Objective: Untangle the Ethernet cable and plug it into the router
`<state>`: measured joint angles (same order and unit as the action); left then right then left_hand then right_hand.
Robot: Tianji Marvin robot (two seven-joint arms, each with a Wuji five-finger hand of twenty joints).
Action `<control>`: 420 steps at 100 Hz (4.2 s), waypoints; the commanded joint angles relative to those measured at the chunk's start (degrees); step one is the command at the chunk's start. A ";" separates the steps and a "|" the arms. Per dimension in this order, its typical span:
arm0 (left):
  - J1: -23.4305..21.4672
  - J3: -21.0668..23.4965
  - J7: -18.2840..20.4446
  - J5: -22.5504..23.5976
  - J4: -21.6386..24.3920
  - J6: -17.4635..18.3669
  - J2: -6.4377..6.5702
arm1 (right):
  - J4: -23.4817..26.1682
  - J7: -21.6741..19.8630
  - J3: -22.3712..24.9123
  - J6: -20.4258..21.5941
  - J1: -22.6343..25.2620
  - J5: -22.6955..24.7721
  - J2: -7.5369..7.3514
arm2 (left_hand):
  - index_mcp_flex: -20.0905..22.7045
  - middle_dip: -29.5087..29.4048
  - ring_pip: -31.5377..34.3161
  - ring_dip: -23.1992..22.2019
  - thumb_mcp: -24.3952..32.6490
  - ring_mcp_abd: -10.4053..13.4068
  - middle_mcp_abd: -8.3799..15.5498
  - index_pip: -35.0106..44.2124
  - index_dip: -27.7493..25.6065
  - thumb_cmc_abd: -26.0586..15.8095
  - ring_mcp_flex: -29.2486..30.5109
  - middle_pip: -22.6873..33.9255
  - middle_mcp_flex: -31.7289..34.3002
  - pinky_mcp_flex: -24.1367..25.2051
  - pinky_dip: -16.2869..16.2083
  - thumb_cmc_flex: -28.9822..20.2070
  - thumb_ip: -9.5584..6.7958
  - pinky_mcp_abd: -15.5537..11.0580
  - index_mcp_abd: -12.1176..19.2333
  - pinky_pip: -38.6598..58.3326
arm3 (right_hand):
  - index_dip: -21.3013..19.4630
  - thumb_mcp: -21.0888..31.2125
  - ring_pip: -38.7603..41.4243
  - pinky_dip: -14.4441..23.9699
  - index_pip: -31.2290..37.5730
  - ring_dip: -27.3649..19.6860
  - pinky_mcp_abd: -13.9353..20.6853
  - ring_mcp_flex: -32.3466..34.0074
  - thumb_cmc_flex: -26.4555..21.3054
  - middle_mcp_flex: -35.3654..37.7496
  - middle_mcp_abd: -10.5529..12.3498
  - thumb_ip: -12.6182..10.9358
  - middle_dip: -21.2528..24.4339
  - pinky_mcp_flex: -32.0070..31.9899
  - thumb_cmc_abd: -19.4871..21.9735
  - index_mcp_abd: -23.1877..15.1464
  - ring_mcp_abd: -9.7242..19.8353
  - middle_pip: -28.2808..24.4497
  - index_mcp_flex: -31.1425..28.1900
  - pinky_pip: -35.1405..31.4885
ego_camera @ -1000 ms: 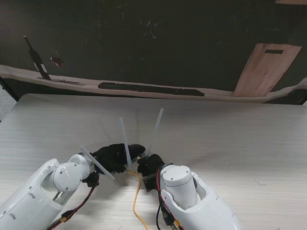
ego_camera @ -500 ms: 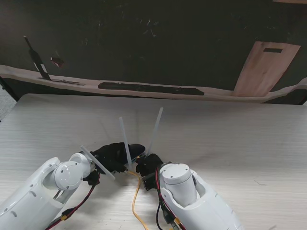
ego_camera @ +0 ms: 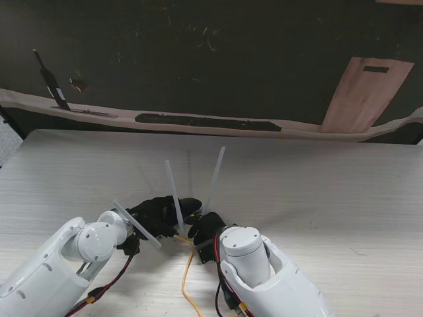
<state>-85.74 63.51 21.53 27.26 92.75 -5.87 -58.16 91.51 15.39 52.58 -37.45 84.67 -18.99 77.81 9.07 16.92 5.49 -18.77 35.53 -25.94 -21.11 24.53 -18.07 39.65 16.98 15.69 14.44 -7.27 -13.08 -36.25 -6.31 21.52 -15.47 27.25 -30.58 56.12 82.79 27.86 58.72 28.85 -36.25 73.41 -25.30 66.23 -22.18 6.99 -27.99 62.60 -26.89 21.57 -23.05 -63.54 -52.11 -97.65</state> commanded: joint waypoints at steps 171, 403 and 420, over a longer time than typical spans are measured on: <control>-5.84 -0.59 -1.11 -2.83 -0.68 -11.71 -1.91 | 3.49 8.18 2.60 22.37 6.31 36.22 -5.23 | 9.26 6.07 32.55 -7.60 20.91 6.54 3.72 9.14 -2.98 -12.44 14.82 15.75 10.88 -11.36 -7.58 -23.61 -4.29 -7.44 0.03 34.00 | 14.64 0.90 -36.45 -1.32 -12.99 -5.12 -3.74 -23.48 6.06 -21.90 -5.65 0.04 4.76 -35.47 -11.71 -1.95 -6.59 14.81 17.68 26.82; -4.25 -2.08 -0.02 -4.86 -1.25 -15.77 -1.86 | -6.69 7.34 -12.30 26.76 -4.63 59.32 -8.04 | 9.39 5.80 32.50 -7.45 17.60 5.52 2.85 7.80 -2.30 -15.00 13.49 15.35 10.08 -9.99 -9.99 -23.44 -7.42 -7.44 -0.84 33.30 | 26.70 23.45 0.08 7.26 8.99 4.76 12.28 0.34 -16.18 10.39 -4.17 4.48 4.47 4.16 -25.68 -3.69 -0.40 5.28 -7.24 -14.71; -3.92 -2.32 0.95 -5.58 -1.20 -15.53 -1.67 | -7.79 8.89 -12.47 26.66 -4.88 56.54 -6.85 | 9.53 5.79 32.44 -7.44 17.70 5.67 3.00 7.84 -2.31 -14.83 13.47 15.34 10.16 -9.95 -10.07 -23.45 -7.56 -7.51 -0.75 33.15 | 22.42 24.91 3.94 9.48 9.47 7.49 17.08 0.59 -17.22 12.74 -4.84 2.08 2.59 4.89 -27.44 -5.11 1.83 2.99 -8.58 -18.41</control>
<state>-86.87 63.38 18.34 22.27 96.02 -19.76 -60.15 84.20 24.69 40.44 -10.85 79.69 38.19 69.86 11.13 17.30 3.17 -20.15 33.18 -20.35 -15.89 25.14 -18.05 40.42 17.25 17.10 15.02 -8.16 -14.27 -36.25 -8.24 16.47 -11.74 21.54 -6.08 74.48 81.61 36.27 66.71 34.32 -33.18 73.82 -38.58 71.61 -21.37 11.88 -23.98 65.38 -52.63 19.93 -23.53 -56.61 -59.46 -105.84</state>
